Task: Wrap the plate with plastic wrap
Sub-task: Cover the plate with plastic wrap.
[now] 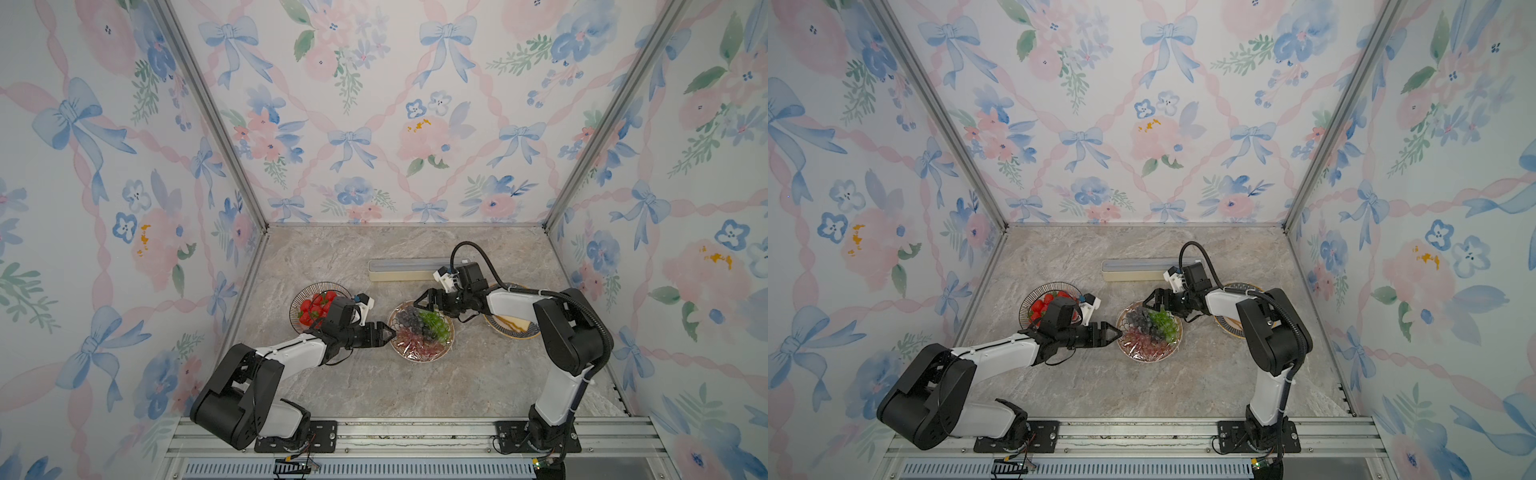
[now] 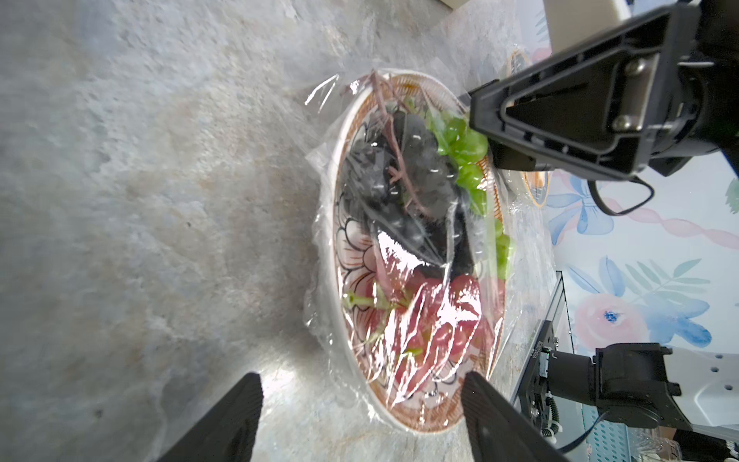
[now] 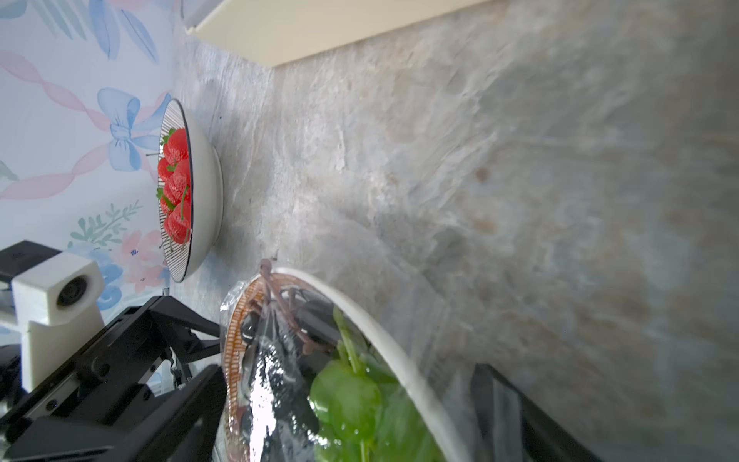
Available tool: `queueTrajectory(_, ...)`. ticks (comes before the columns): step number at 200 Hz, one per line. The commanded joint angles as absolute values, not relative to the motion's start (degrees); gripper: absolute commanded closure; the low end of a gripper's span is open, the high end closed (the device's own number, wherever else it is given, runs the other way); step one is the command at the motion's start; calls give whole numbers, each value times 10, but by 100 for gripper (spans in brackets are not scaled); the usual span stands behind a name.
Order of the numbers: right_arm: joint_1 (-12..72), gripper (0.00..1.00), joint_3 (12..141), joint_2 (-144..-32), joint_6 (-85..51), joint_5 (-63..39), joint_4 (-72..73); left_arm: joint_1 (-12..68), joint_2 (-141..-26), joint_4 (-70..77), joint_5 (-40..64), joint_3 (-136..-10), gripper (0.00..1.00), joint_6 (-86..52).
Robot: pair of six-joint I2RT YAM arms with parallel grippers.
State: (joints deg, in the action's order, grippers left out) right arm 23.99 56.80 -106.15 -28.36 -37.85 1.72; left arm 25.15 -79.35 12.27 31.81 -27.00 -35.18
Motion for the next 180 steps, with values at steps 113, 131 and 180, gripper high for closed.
queueTrajectory(113, 230, 5, 702, -1143, -145, -386, -124, 294, -805, 122, 363, -248, 20, -367)
queueTrajectory(131, 237, 5, 702, -1149, -157, -415, -110, 303, -815, 125, 363, -258, 20, -368)
queueTrajectory(180, 239, 7, 693, -1131, -163, -499, -105, 322, -847, 159, 369, -286, 20, -383)
